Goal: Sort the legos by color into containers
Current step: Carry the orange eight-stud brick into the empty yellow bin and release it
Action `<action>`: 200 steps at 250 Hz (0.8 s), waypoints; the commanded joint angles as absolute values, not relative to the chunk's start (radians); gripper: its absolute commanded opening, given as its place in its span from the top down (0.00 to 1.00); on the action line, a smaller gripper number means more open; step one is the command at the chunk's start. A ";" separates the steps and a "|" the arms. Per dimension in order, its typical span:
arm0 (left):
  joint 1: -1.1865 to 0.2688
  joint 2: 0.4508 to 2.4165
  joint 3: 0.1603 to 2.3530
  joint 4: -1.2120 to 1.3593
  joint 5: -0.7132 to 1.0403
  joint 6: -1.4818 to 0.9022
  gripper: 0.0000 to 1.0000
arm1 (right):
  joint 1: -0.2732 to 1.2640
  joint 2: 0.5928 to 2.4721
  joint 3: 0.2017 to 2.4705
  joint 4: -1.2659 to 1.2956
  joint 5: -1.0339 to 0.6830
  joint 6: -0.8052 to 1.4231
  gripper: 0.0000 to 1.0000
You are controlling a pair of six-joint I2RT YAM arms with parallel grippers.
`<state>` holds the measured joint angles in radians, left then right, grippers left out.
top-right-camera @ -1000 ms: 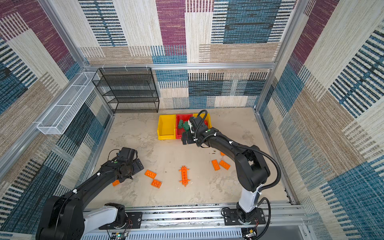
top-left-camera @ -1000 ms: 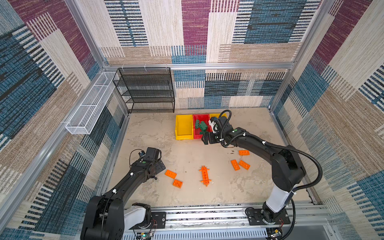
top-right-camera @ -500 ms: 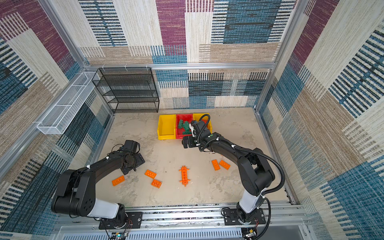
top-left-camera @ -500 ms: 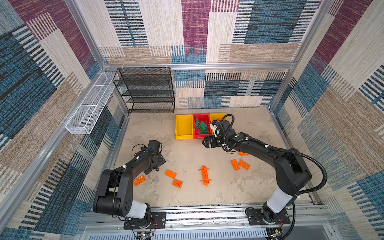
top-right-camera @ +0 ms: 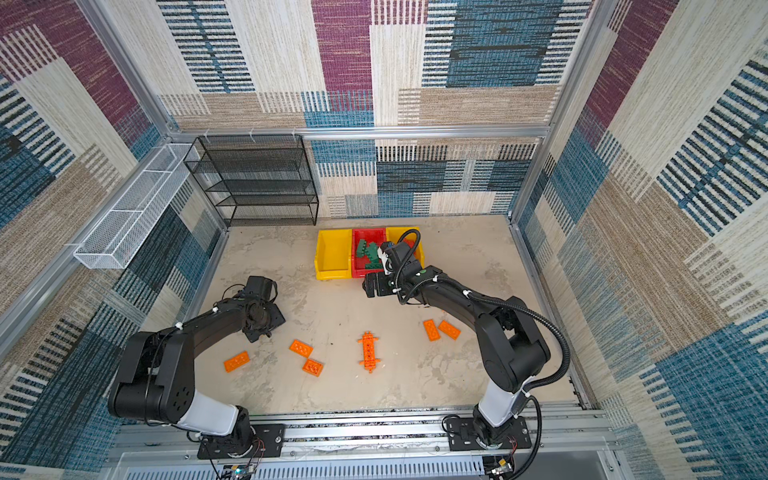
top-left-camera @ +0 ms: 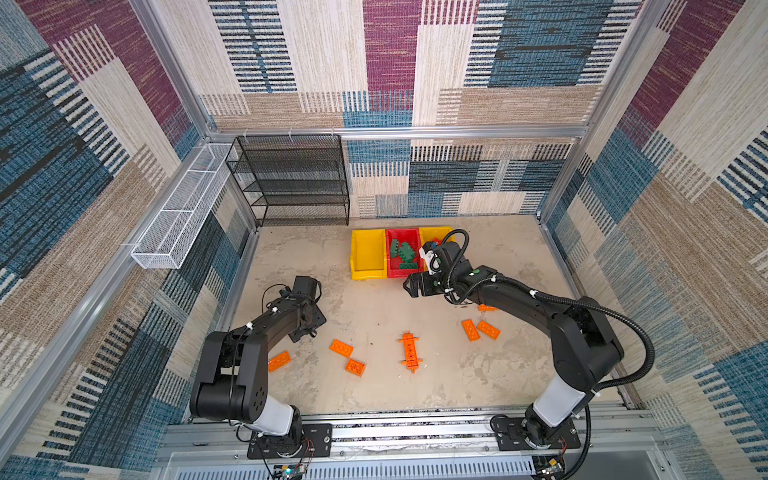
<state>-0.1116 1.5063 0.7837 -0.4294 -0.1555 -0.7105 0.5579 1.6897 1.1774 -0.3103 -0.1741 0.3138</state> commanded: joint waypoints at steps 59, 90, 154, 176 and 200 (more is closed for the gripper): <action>-0.262 1.573 1.159 -0.580 -0.173 -0.672 0.41 | 0.558 1.563 1.081 -0.283 -0.122 0.319 0.00; -0.305 1.715 1.385 -0.628 -0.184 -0.640 0.40 | 0.556 1.504 1.037 -0.284 -0.114 0.330 0.00; -0.344 2.013 1.798 -0.712 -0.172 -0.603 0.39 | 0.557 1.417 0.952 -0.285 -0.134 0.352 0.00; -0.351 2.103 1.907 -0.731 -0.165 -0.603 0.38 | 0.556 1.399 0.934 -0.292 -0.129 0.357 0.00; -0.355 2.202 2.037 -0.772 -0.161 -0.601 0.38 | 0.555 1.378 0.922 -0.302 -0.111 0.363 0.00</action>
<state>-0.3508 2.1162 1.9179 -0.6960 -0.1589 -0.6174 0.5568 1.4021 0.9310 -0.3107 -0.1303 0.3435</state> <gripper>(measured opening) 0.670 0.995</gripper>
